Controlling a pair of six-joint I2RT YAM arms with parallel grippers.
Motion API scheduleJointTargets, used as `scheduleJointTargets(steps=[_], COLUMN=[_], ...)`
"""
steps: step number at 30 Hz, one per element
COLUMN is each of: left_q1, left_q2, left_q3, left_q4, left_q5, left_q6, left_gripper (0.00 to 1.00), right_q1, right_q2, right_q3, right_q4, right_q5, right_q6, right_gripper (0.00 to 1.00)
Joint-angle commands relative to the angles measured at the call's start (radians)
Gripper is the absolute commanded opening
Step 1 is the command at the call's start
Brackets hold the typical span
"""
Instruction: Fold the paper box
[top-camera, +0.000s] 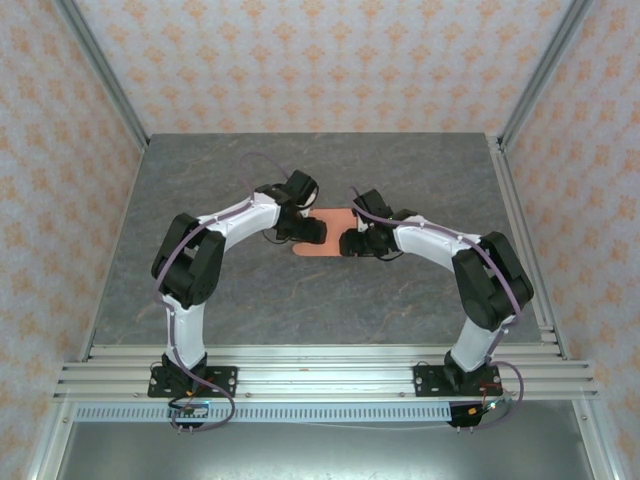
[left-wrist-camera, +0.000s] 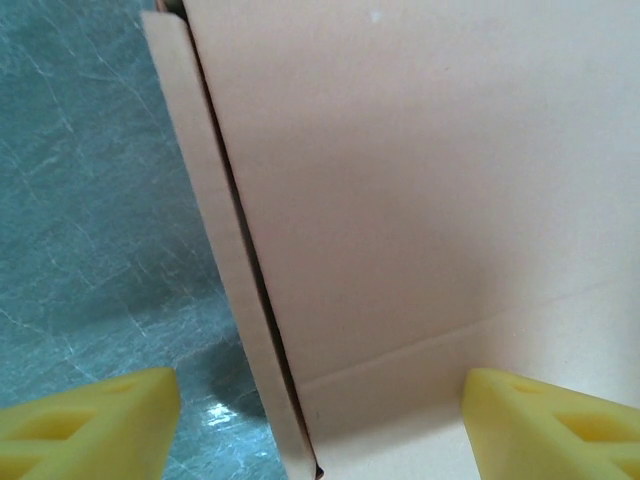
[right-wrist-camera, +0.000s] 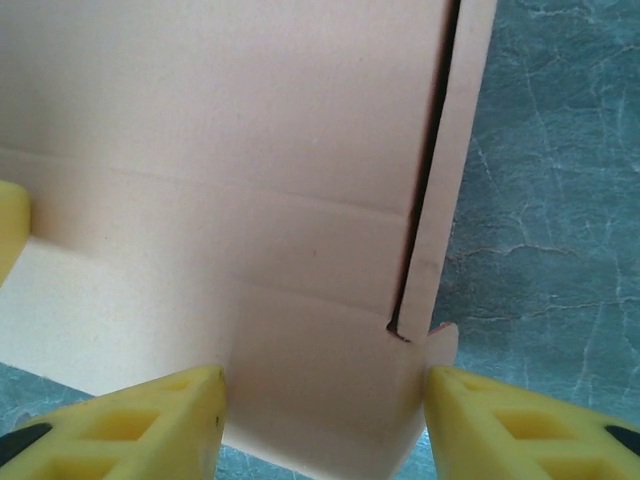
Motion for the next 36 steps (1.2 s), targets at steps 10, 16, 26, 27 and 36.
scheduleJointTargets(steps=[10, 16, 26, 27, 36], left_q1=[0.000, -0.020, -0.051, -0.050, -0.056], left_q2=[-0.148, -0.188, -0.152, -0.147, -0.113], left_q3=[-0.111, -0.170, -0.143, -0.144, -0.149], left_q4=[-0.028, -0.043, 0.003, 0.008, 0.020], left_q5=[0.016, -0.027, 0.030, 0.039, 0.088], left_q6=[0.006, 0.037, -0.003, -0.011, -0.039], left_gripper=[0.87, 0.95, 0.90, 0.89, 0.85], right_q1=[0.006, 0.005, 0.007, 0.006, 0.006], right_q2=[-0.011, -0.006, -0.004, -0.003, 0.005], right_q3=[0.024, 0.031, 0.030, 0.030, 0.032], right_q4=[-0.005, -0.004, 0.000, 0.001, 0.005], right_q5=[0.014, 0.006, -0.003, -0.004, -0.010], right_q6=[0.006, 0.006, 0.010, 0.010, 0.007], right_gripper=[0.51, 0.51, 0.51, 0.50, 0.50])
